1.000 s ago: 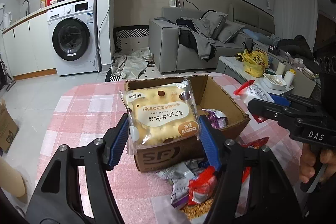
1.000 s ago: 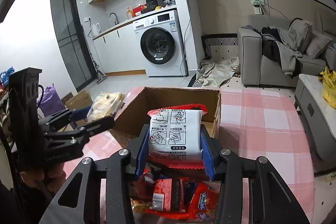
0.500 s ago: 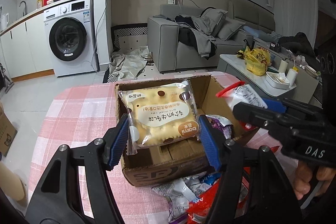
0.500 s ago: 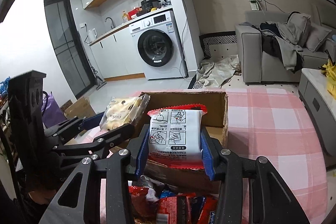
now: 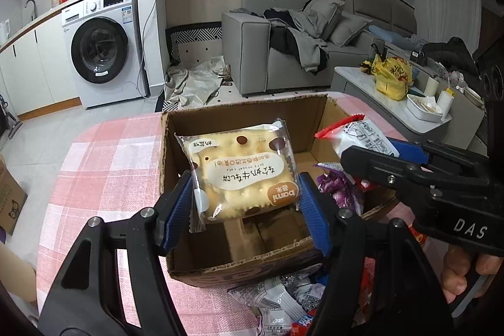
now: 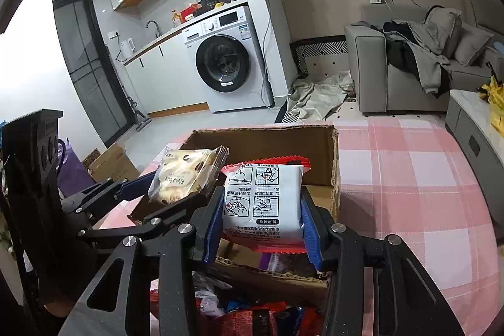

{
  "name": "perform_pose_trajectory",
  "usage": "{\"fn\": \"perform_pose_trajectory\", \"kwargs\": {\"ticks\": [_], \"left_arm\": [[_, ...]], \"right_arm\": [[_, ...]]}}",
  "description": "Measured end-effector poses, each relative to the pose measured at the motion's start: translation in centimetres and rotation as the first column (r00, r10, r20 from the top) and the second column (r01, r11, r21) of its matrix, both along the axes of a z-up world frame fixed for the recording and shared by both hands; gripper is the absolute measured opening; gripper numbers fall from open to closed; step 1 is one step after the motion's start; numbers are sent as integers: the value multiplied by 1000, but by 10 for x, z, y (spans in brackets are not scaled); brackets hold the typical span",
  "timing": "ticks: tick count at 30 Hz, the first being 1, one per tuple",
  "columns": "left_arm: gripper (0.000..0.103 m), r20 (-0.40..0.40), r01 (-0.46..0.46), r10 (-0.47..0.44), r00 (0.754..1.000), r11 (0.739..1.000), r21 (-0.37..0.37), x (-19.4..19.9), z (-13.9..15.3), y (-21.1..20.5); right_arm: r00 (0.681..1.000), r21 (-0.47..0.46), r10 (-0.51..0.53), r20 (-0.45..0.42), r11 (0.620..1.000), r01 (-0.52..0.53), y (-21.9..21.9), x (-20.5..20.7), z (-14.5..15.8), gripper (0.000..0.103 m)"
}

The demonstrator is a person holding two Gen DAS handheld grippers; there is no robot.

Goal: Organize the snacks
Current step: 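Lift both held packs and carry them over the cardboard box, then open both grippers to drop the packs into the box, then move both open grippers back toward the remaining red and white snack bags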

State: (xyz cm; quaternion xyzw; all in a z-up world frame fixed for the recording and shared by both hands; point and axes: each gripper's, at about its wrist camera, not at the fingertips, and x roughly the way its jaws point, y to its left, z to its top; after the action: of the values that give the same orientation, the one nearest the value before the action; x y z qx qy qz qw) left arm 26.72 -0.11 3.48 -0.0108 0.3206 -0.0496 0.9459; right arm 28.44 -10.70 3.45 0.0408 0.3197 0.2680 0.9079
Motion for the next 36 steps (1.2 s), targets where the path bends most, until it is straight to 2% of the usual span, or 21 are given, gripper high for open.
{"fn": "perform_pose_trajectory", "kwargs": {"ticks": [4, 8, 11, 12, 14, 15, 16, 17, 18, 24, 31, 36], "left_arm": [[63, -26, 0, 0, 1000, 1000, 1, 6, -7, -3], [65, -18, -3, 3, 1000, 1000, -7, 5, -5, -4], [80, -23, -22, 22, 1000, 1000, -9, -3, -2, 3], [80, -20, -12, 11, 1000, 1000, -15, -5, -1, 4], [83, -10, -7, 7, 1000, 1000, -15, -15, 2, 4], [86, -3, -7, 7, 1000, 1000, -10, -21, 5, 4], [89, 3, -8, 8, 1000, 1000, -3, -27, 7, 4], [93, 7, -9, 9, 1000, 1000, 1, -35, 9, 4], [103, 11, -16, 16, 1000, 1000, 3, -41, 10, 5], [102, 32, -33, 33, 999, 999, 2, -89, 18, 8], [102, 46, -34, 35, 998, 999, -19, -142, 25, 13], [102, 72, -27, 29, 997, 999, -36, -177, 25, 9]], "right_arm": [[1000, -13, 3, -2, 1000, -3, -1, 3, -3, 45], [1000, -12, 6, -8, 1000, -6, -3, 4, -2, 46], [1000, -34, -6, 26, 999, 7, -7, -3, 4, 53], [999, -49, -17, 40, 999, 19, -9, -5, 6, 57], [998, -45, -22, 56, 999, 24, -16, -12, 9, 71], [998, -37, -25, 63, 999, 28, -21, -16, 11, 82], [997, -40, -29, 65, 999, 31, -25, -20, 12, 93], [997, -50, -34, 64, 998, 37, -28, -23, 11, 98], [997, -70, -53, 61, 996, 57, -32, -27, 10, 102], [996, -90, -83, 13, 992, 84, -57, -49, -1, 103], [996, -103, -86, 18, 991, 88, -74, -86, -8, 103], [994, -149, -95, 50, 984, 101, -75, -104, -10, 103]]}}
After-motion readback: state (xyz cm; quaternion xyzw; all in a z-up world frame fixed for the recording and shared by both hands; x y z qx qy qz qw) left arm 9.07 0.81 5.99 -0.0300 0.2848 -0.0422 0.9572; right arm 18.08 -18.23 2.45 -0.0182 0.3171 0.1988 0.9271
